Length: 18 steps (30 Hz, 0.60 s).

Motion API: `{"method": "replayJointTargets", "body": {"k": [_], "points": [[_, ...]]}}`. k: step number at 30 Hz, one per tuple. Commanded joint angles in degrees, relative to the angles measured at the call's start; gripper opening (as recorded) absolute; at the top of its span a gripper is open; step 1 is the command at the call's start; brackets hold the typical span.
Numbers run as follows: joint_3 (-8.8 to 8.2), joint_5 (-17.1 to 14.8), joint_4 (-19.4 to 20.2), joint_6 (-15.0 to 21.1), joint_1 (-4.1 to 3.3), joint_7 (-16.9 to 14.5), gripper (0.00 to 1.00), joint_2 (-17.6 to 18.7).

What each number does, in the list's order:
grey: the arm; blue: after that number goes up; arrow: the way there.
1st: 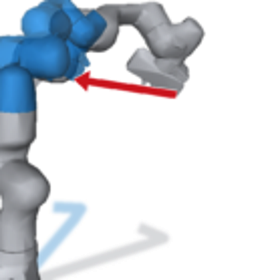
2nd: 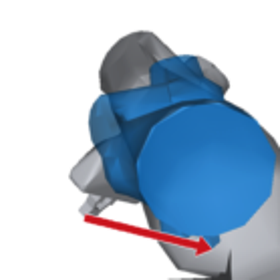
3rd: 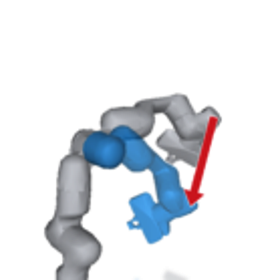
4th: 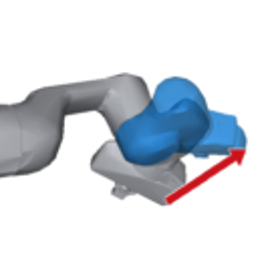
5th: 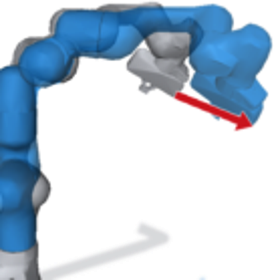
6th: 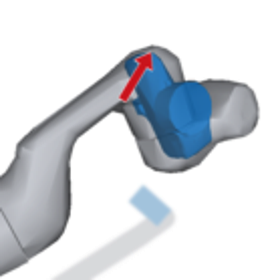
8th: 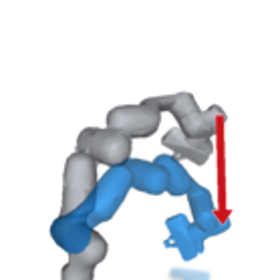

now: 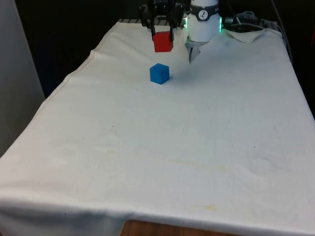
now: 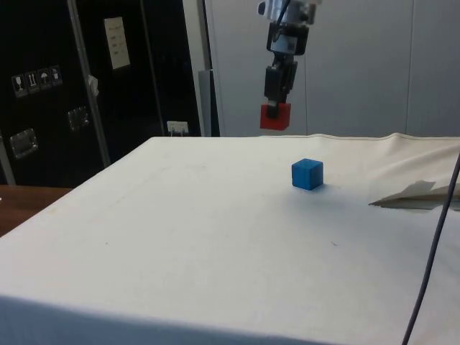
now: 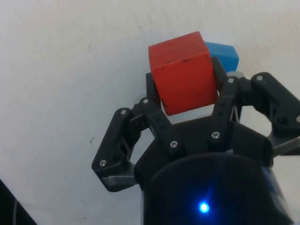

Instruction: Stack the two cubes.

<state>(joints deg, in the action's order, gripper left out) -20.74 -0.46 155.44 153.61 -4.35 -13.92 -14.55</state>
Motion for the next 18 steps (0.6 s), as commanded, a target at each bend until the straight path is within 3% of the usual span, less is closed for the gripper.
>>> {"method": "replayJointTargets", "body": {"k": [1,2,3,11,12,13,18], "points": [[0.06,0.9,0.6,0.3,0.57,0.1,0.01,-0.6],[-0.11,0.0,0.3,0.0,0.06,-0.2,0.01,-0.3],[-0.06,0.8,1.0,0.3,0.63,-0.1,0.01,-1.0],[-1.55,0.7,3.8,0.4,0.97,-2.5,0.01,-3.9],[-1.43,0.0,3.0,0.1,0.40,-2.2,0.01,-3.2],[-1.55,0.7,3.8,0.4,0.97,-2.5,0.01,-3.9],[-2.75,0.7,5.2,0.4,1.26,-4.5,0.01,-4.8]]}}
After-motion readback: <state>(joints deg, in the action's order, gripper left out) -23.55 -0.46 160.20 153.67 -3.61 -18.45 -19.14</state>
